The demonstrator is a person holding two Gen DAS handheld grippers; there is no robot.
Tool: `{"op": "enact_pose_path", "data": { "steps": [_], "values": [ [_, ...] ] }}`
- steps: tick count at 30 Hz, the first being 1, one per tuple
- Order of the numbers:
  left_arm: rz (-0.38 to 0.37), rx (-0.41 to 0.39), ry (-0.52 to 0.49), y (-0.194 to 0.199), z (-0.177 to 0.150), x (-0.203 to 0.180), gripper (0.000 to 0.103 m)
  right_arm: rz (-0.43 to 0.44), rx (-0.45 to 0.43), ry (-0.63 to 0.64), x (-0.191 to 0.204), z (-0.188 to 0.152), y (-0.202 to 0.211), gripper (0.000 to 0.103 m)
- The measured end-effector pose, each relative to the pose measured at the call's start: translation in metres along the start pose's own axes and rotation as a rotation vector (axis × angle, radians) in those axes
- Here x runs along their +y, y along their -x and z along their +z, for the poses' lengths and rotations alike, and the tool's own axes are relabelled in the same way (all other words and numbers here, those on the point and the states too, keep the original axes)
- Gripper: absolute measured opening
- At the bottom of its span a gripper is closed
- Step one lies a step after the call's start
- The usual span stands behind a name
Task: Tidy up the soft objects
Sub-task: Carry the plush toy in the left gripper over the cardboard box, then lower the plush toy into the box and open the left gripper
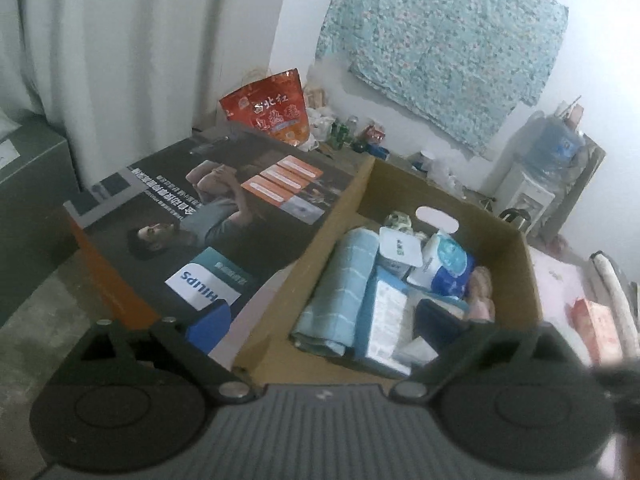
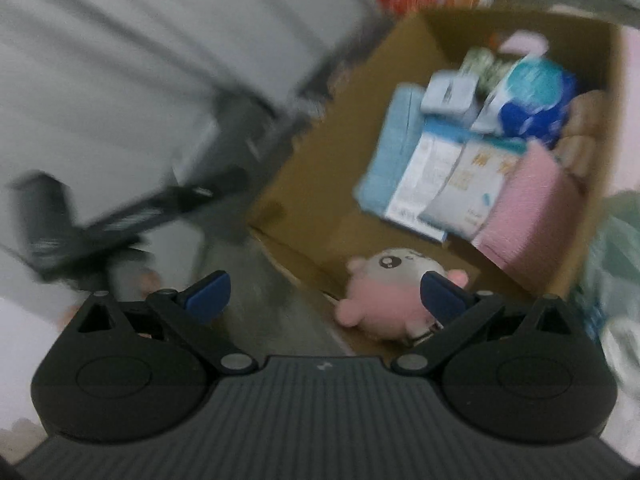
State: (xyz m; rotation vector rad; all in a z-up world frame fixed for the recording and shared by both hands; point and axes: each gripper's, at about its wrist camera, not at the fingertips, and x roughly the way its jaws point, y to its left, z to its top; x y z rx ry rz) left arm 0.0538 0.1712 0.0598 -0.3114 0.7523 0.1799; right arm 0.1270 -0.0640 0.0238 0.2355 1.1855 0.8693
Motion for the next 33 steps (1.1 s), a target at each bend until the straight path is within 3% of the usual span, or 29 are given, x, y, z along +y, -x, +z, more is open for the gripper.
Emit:
{"op": "enact_pose_path", "data": {
  "steps": [7,10,15,19,29,33],
  "values": [
    [0.018,-0.010,-0.052,-0.002,-0.003,0.007,0.100,-0.197,0.237,0.026,-0.005,0.020,-0.083,0.102],
    [0.042,-0.026,-0.078,-0.004,-0.006,0.007,0.100,-0.210,0.331,-0.017,-0.020,0.015,-0.103,0.102],
    [0.072,-0.051,-0.095,-0.005,-0.010,0.011,0.100,-0.184,0.396,-0.113,-0.044,0.008,-0.112,0.100],
    [0.072,-0.050,-0.094,-0.006,-0.012,0.014,0.100,-0.151,0.378,-0.127,-0.049,0.002,-0.110,0.094],
    [0.083,-0.047,-0.105,-0.010,-0.017,0.018,0.100,-0.169,0.200,0.002,-0.021,0.006,-0.068,0.093],
    [0.087,-0.050,-0.109,-0.011,-0.019,0.020,0.100,-0.203,0.170,0.072,-0.014,0.011,-0.071,0.093]
  ]
}}
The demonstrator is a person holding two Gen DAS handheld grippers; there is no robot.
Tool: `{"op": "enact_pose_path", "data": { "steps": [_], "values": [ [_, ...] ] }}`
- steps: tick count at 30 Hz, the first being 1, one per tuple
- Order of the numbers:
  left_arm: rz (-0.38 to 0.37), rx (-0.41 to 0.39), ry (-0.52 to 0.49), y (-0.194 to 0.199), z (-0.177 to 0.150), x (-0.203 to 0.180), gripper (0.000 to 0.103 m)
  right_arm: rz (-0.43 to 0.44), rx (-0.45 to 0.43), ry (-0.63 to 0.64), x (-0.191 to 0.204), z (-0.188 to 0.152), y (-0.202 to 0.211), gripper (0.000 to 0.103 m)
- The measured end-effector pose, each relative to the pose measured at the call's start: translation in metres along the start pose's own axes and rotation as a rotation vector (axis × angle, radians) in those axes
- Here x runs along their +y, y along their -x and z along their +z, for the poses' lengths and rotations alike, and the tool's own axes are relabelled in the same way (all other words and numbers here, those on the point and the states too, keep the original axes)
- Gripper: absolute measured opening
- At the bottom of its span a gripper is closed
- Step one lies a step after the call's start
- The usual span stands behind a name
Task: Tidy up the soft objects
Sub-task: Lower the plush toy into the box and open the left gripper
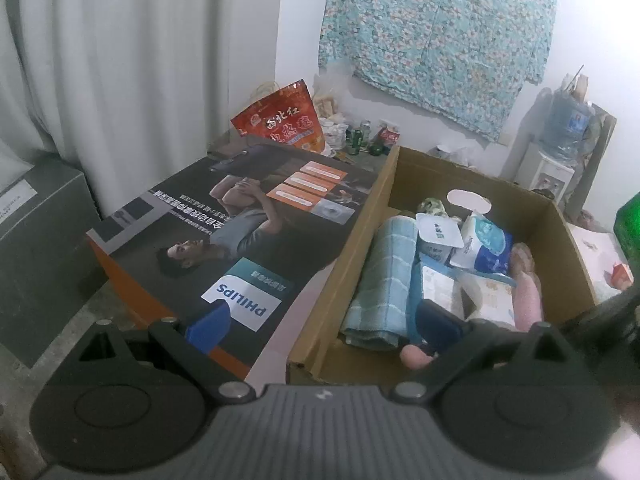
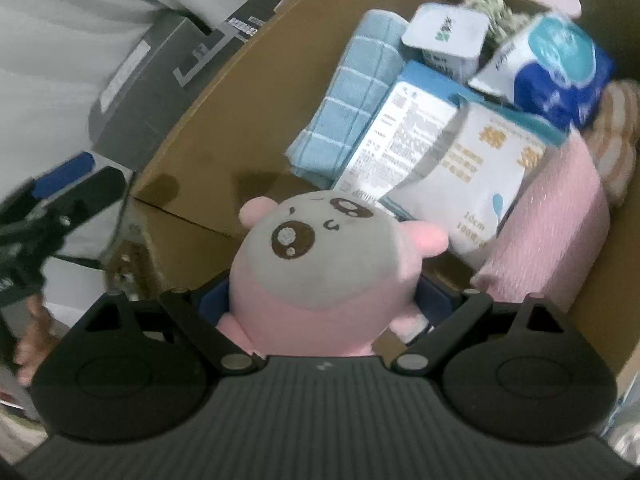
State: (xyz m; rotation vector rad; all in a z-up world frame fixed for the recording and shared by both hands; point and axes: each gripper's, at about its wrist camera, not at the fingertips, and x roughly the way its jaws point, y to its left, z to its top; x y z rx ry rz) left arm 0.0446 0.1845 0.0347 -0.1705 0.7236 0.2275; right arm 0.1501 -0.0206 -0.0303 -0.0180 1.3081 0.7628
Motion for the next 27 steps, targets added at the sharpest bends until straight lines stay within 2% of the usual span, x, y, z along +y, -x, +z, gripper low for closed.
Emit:
{"op": "enact_pose_path", "data": {
  "steps": [2,6,10,17,20,25,27],
  "values": [
    [0.004,0.000,-0.002,-0.001,-0.001,0.001,0.100,-0.052,-0.010,0.050,0.004,-0.002,-0.008,0.094],
    [0.011,0.007,-0.011,-0.003,-0.005,0.002,0.100,-0.119,0.033,0.088,0.005,-0.007,-0.028,0.096],
    [0.016,0.011,-0.007,-0.004,-0.008,0.004,0.100,-0.104,0.038,0.055,-0.002,-0.010,-0.022,0.096],
    [0.013,0.007,0.003,-0.003,-0.009,0.006,0.100,-0.076,-0.036,0.017,-0.004,-0.013,0.011,0.098],
    [0.016,0.002,-0.004,-0.003,-0.008,0.005,0.100,-0.003,-0.079,-0.026,-0.007,-0.011,0.023,0.098],
    [0.021,-0.005,-0.012,-0.001,-0.010,0.003,0.100,0.252,-0.091,-0.162,-0.013,-0.012,0.030,0.098],
    [0.020,-0.005,-0.011,0.000,-0.010,0.003,0.100,0.322,-0.072,-0.207,-0.015,-0.014,0.026,0.098]
  ]
}}
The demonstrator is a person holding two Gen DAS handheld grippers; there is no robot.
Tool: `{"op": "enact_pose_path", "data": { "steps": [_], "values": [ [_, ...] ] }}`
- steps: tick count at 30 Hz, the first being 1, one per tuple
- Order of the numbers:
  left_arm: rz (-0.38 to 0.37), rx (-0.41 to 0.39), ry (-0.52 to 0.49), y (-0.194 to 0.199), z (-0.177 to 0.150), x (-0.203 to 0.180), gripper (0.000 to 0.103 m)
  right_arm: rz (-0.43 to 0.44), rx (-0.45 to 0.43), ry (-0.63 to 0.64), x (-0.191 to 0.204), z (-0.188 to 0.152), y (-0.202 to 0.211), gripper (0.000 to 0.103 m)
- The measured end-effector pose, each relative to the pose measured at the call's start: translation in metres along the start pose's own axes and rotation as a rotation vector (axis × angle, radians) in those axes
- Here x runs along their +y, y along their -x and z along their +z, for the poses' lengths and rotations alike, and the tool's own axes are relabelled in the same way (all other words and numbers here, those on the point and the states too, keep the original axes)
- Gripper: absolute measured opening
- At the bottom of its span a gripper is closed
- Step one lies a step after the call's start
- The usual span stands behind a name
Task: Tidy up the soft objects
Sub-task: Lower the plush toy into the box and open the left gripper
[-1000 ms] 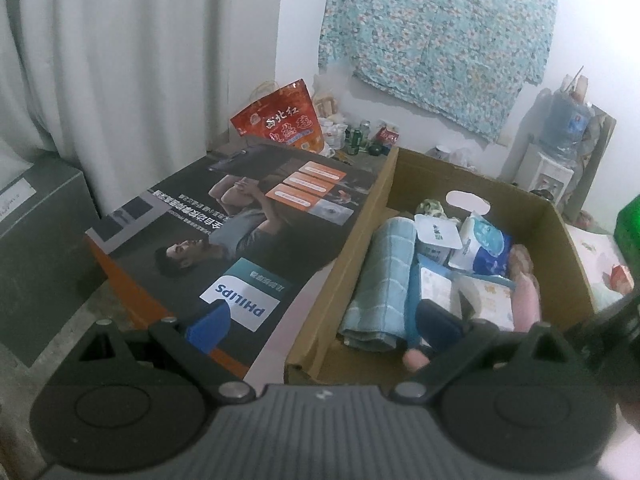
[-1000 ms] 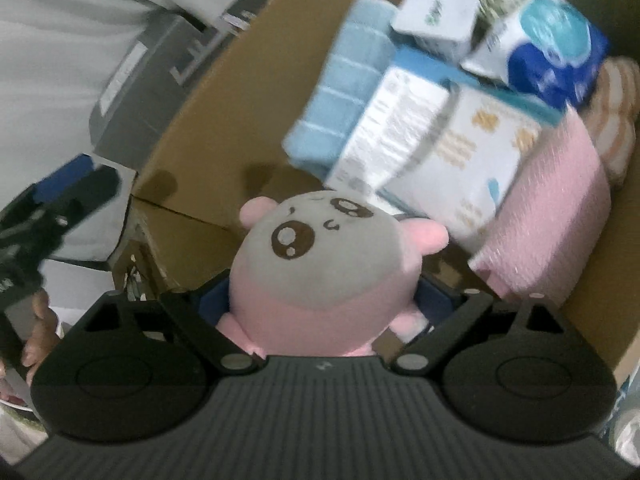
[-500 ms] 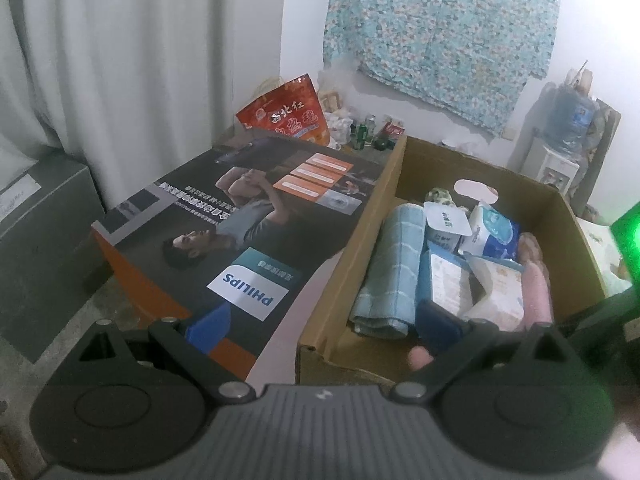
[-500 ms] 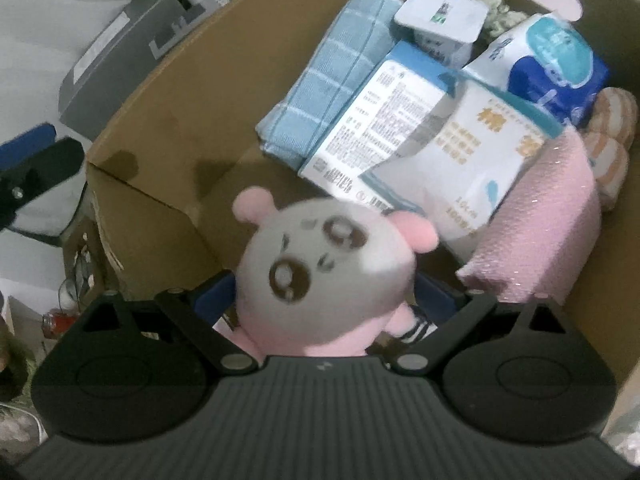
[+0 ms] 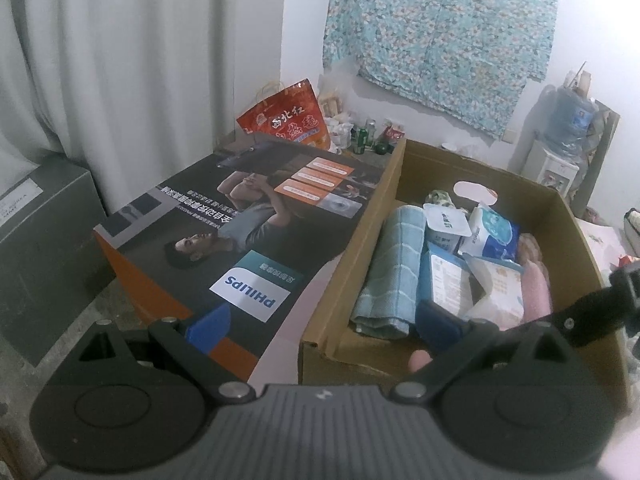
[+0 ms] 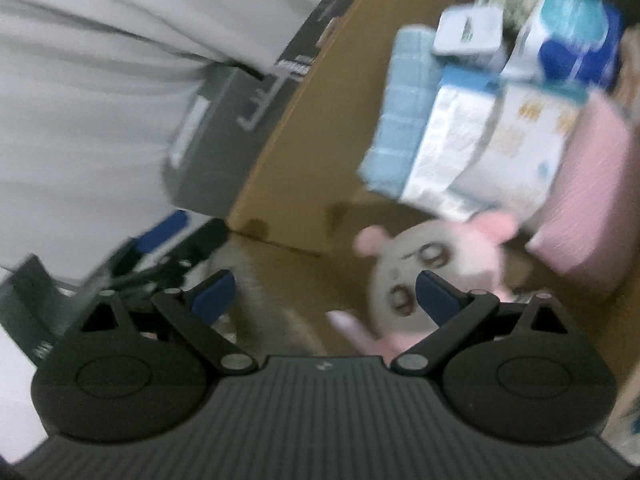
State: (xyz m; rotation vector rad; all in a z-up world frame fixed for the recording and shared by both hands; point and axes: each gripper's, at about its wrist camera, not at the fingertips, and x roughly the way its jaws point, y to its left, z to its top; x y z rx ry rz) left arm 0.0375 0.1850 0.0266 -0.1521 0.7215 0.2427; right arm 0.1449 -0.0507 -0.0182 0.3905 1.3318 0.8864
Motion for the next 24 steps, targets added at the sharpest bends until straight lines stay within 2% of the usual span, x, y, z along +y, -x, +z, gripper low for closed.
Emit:
{"op": "enact_pose_path", "data": {
  "steps": [3,6,10,14,18,19,22,24],
  "values": [
    [-0.009,-0.004,0.008,0.002,-0.001,0.000,0.100,0.039,0.024,-0.058,-0.011,-0.003,-0.013,0.098],
    [-0.032,-0.011,0.017,0.008,-0.005,0.001,0.100,0.050,-0.010,-0.081,-0.013,-0.005,-0.009,0.098],
    [-0.082,-0.028,0.021,0.021,-0.009,0.002,0.103,-0.046,-0.122,-0.031,-0.002,-0.014,0.023,0.098],
    [-0.100,-0.052,0.045,0.036,-0.010,0.003,0.103,-0.259,-0.336,0.091,0.016,-0.031,0.070,0.100],
    [-0.116,-0.049,0.084,0.047,-0.009,0.007,0.103,-0.603,-0.582,0.237,0.038,-0.065,0.109,0.102],
    [-0.109,-0.050,0.083,0.050,-0.010,0.007,0.103,-0.666,-0.619,0.256,0.040,-0.073,0.114,0.102],
    [-0.070,-0.041,0.044,0.055,-0.011,0.001,0.103,-0.824,-0.723,0.301,0.047,-0.106,0.123,0.102],
    [-0.060,-0.033,0.008,0.056,-0.012,-0.006,0.103,-0.861,-0.761,0.306,0.045,-0.125,0.124,0.102]
  ]
}}
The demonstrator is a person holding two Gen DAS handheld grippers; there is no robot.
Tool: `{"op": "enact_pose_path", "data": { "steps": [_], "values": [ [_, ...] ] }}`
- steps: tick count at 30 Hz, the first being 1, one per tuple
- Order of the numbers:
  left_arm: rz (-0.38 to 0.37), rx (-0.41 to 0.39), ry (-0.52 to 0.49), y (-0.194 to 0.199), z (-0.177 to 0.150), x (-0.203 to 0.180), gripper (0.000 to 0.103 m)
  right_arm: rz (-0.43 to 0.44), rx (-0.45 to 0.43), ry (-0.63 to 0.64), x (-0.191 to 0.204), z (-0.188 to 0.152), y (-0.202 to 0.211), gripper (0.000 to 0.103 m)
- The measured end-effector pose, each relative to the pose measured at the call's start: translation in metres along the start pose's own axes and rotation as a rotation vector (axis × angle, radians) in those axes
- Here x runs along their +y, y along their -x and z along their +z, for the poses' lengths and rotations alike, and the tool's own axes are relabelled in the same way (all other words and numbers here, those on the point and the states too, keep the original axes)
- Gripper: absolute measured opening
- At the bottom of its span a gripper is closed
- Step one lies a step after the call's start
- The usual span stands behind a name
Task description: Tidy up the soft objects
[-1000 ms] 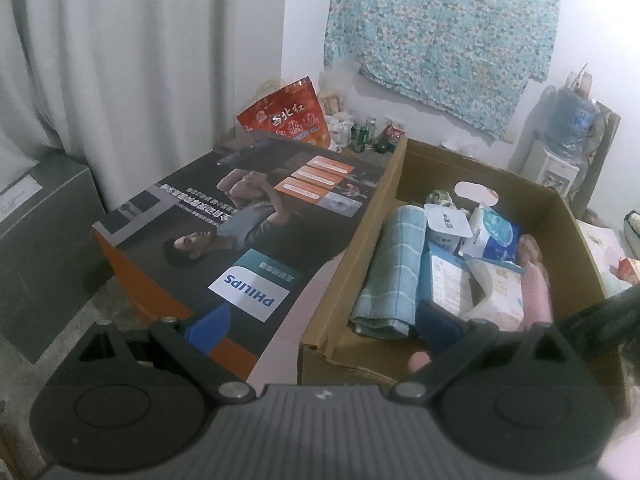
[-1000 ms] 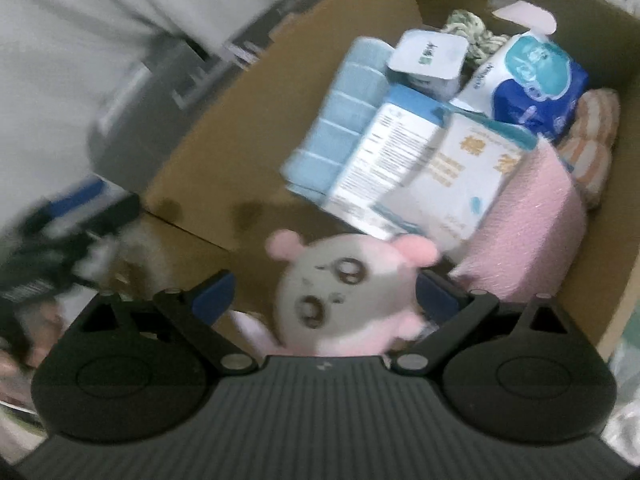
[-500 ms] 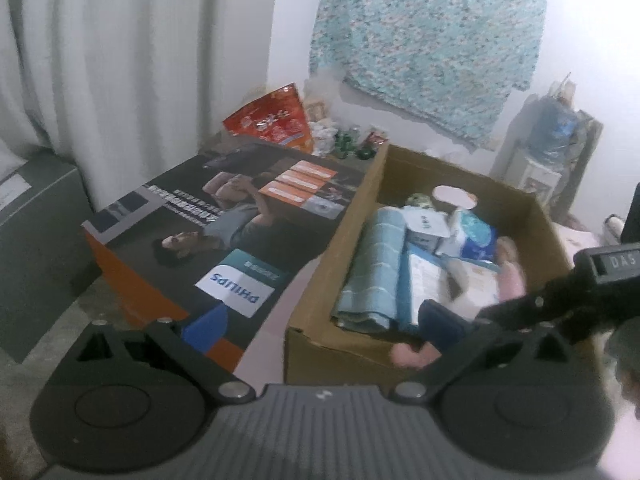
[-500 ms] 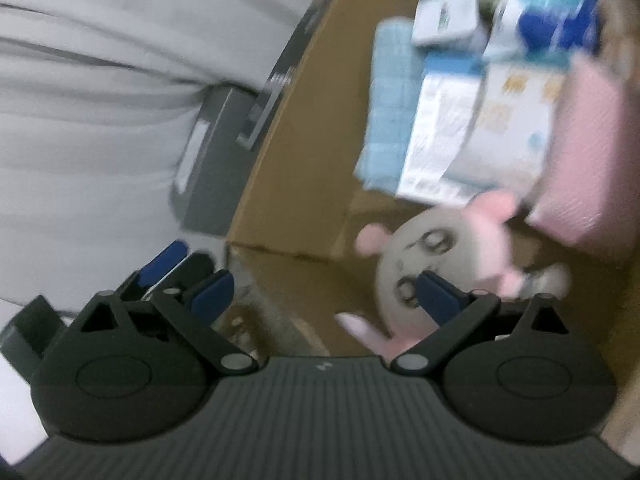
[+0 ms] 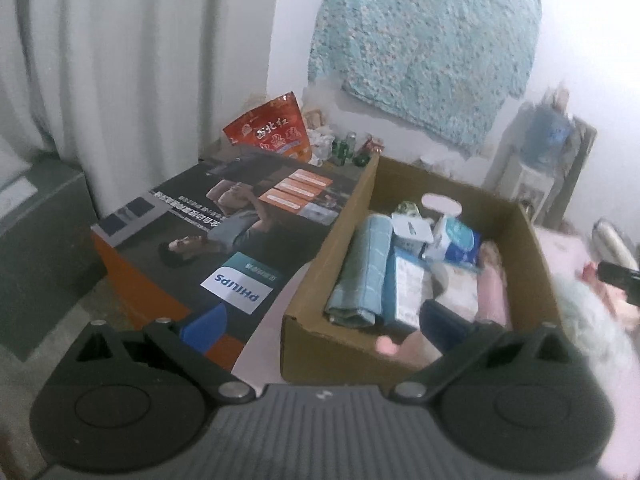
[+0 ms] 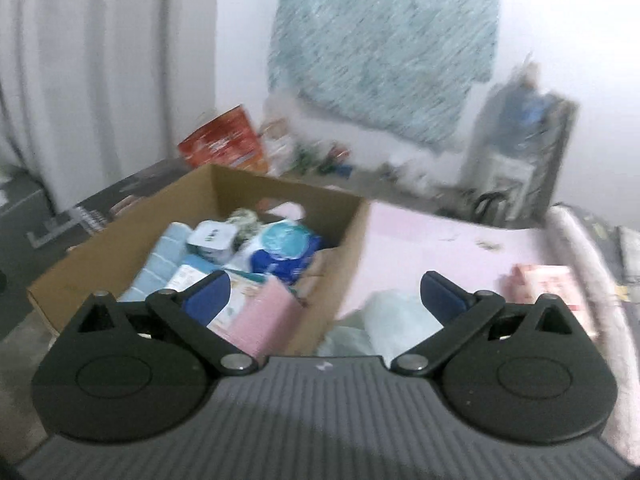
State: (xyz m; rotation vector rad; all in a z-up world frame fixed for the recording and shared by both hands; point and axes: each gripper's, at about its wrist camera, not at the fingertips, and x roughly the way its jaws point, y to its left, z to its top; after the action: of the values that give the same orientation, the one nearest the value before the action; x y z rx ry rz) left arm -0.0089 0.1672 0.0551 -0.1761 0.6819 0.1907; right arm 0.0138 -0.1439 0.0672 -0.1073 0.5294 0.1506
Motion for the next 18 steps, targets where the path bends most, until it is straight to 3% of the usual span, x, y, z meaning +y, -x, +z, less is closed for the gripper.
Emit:
{"op": "enact_pose_path", "data": {
  "steps": [4,8,18],
  "values": [
    [-0.075,0.013,-0.016,0.001,-0.006,-0.008,0.103,-0.007,-0.017,-0.109,-0.007,-0.028,0.024,0.102],
    [-0.148,0.004,-0.009,0.005,-0.018,-0.013,0.103,0.034,0.029,-0.265,-0.009,-0.055,0.037,0.102],
    [-0.016,0.025,-0.194,-0.002,-0.042,-0.046,0.103,-0.018,0.117,-0.195,0.052,-0.110,0.052,0.102]
  ]
}}
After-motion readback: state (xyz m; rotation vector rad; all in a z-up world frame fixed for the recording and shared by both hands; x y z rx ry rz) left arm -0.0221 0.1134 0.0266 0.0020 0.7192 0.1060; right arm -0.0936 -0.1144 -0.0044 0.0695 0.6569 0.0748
